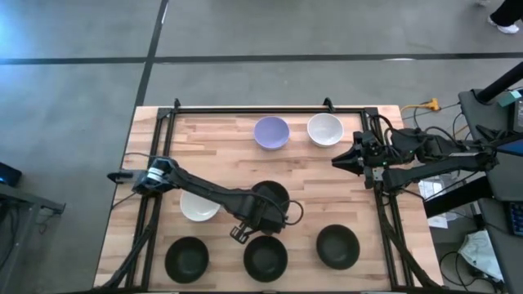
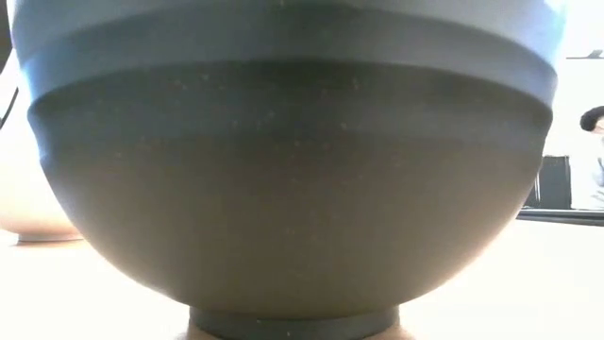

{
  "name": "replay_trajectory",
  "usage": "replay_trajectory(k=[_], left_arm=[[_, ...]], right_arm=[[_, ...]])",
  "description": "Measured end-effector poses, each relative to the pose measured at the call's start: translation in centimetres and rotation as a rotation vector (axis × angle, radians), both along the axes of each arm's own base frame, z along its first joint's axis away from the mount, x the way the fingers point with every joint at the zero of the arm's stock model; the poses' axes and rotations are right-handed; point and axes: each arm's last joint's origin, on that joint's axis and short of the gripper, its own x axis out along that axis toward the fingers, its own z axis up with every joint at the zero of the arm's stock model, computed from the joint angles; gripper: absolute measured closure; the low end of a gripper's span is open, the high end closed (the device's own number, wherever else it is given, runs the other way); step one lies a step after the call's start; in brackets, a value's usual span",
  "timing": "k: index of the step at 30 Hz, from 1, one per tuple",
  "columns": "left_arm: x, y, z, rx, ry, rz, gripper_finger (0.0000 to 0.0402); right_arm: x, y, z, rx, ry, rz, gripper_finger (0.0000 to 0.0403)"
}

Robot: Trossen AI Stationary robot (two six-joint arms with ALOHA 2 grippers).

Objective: Nest bowls inside each other
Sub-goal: Stack the top left black bowl on top of the bottom right white bowl

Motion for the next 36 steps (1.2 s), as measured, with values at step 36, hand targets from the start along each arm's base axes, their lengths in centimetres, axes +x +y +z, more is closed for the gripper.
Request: replay_trajectory(k=[36], left_arm=[[-1.5, 0.6, 3.5, -0.098, -0.083, -0.002, 0.0401]], right_arm=[[0.1, 0.0, 0.0, 0.011, 0.004, -0.004, 0.0339]])
